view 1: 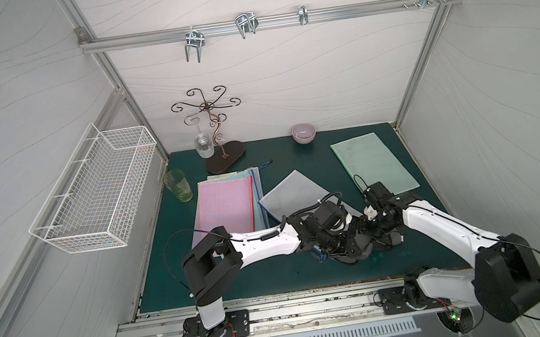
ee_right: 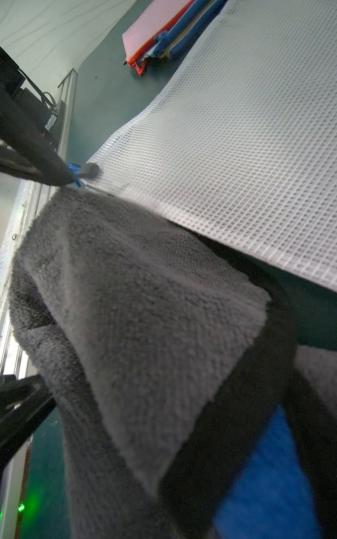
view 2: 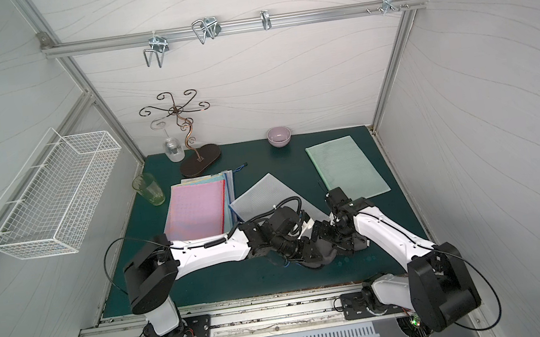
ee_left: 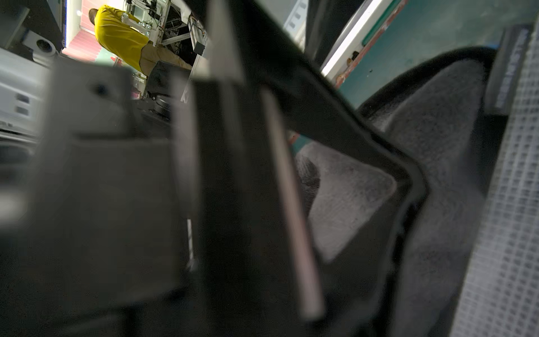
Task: Wipe the document bag
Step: Place the cleaning item at the center of the board.
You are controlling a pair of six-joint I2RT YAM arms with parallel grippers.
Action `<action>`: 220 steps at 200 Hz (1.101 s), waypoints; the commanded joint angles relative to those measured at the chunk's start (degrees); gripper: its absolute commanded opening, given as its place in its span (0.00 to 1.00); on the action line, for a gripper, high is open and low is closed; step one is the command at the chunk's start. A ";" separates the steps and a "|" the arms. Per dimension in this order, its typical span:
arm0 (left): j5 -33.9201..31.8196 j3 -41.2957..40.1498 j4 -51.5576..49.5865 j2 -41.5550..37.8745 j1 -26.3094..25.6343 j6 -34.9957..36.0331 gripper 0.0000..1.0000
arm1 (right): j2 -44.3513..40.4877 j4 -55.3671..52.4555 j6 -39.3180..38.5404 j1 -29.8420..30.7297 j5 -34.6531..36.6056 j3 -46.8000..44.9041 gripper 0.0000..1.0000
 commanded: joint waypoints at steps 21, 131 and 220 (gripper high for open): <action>0.46 0.52 -4.24 5.13 3.77 -5.48 0.38 | -4.46 -2.83 0.83 -3.30 -3.91 0.23 0.99; 1.81 -0.30 -4.92 9.42 6.06 -7.73 0.41 | -22.86 -19.75 0.91 -4.69 3.27 6.12 0.99; -5.80 -4.51 -10.99 -2.76 6.72 -2.02 0.48 | -6.19 3.85 -3.83 -4.62 2.58 10.95 0.67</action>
